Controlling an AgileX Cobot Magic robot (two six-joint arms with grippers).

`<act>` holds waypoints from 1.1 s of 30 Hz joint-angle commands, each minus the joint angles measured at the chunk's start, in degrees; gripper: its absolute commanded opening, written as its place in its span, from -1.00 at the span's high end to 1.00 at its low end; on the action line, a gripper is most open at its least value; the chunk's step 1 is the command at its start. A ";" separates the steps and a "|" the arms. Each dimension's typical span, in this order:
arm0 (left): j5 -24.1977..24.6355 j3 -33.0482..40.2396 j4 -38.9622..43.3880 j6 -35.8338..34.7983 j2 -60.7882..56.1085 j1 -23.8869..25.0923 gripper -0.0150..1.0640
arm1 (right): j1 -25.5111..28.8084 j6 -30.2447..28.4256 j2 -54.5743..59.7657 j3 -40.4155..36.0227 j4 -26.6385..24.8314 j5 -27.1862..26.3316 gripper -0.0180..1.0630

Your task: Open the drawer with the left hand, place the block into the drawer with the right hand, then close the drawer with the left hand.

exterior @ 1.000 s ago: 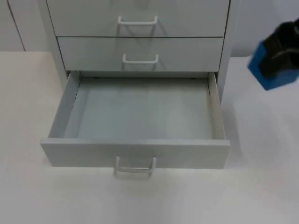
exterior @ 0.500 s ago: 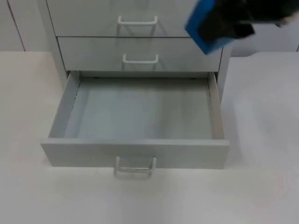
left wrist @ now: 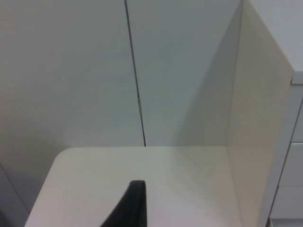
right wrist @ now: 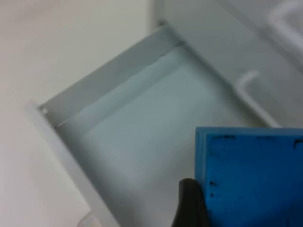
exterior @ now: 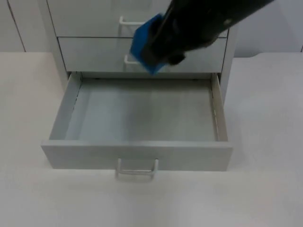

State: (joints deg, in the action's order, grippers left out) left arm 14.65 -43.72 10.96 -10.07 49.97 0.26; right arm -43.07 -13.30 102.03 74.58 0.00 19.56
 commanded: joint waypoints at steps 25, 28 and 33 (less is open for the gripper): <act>0.01 0.01 0.38 -0.08 -0.01 -0.26 -0.98 | -0.67 -2.71 21.49 11.03 -1.75 -5.57 0.97; 0.01 0.01 0.38 -0.08 -0.01 -0.26 -0.98 | -0.67 -2.71 23.07 11.03 -1.75 -5.70 0.97; 0.01 0.01 0.38 -0.08 -0.01 -0.26 -0.98 | -0.56 -2.15 24.05 11.03 -1.75 -6.88 0.97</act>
State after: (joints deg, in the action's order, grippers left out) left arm 14.65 -43.72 10.96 -10.07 49.97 0.26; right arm -43.96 -15.47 126.21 85.06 -1.70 14.41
